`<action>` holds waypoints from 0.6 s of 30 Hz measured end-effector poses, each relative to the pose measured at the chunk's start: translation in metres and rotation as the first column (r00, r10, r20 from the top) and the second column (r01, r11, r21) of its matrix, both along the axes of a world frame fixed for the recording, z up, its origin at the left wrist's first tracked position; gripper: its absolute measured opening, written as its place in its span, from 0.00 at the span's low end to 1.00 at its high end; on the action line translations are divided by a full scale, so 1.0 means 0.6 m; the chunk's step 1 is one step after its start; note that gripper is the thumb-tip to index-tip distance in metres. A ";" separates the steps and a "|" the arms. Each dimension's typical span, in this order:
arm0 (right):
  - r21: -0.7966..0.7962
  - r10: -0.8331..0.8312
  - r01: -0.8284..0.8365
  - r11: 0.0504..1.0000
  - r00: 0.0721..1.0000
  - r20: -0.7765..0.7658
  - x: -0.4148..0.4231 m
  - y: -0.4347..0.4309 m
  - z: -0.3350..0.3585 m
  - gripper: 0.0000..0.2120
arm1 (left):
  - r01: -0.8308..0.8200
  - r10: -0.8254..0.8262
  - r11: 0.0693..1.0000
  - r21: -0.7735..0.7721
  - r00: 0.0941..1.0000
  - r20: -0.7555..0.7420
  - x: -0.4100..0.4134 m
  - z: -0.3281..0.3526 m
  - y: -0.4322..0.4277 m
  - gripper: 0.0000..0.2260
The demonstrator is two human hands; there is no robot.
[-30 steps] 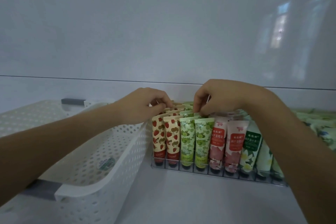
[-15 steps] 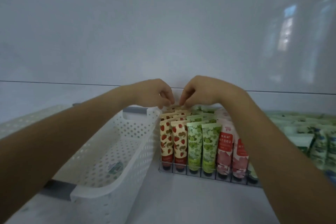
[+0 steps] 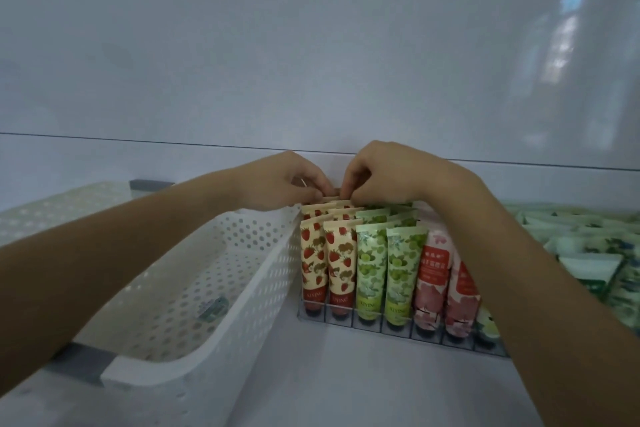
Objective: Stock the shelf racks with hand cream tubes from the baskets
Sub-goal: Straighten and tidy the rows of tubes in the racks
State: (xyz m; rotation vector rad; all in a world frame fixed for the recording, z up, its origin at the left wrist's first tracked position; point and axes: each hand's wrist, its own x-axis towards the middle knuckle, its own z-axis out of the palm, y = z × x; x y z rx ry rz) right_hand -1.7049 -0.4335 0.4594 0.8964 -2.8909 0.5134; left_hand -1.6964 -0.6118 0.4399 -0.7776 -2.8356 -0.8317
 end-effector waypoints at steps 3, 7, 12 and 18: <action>0.008 -0.009 0.009 1.000 1.000 0.012 0.004 0.000 0.000 0.08 | 0.005 -0.006 1.000 -0.028 0.999 -0.033 0.002 -0.002 0.001 0.09; -0.022 -0.011 0.012 1.000 1.000 0.014 0.005 0.005 0.004 0.06 | 0.001 -0.002 1.000 -0.010 0.999 -0.032 0.001 -0.006 0.000 0.09; -0.054 -0.060 0.059 0.997 0.998 -0.015 0.005 0.039 0.020 0.03 | 0.018 -0.019 1.000 -0.007 0.994 -0.106 0.004 -0.006 0.001 0.10; 0.038 -0.099 0.098 0.994 0.995 0.030 0.001 0.033 0.007 0.02 | 0.126 -0.124 0.991 0.034 0.990 -0.066 0.014 -0.006 0.009 0.11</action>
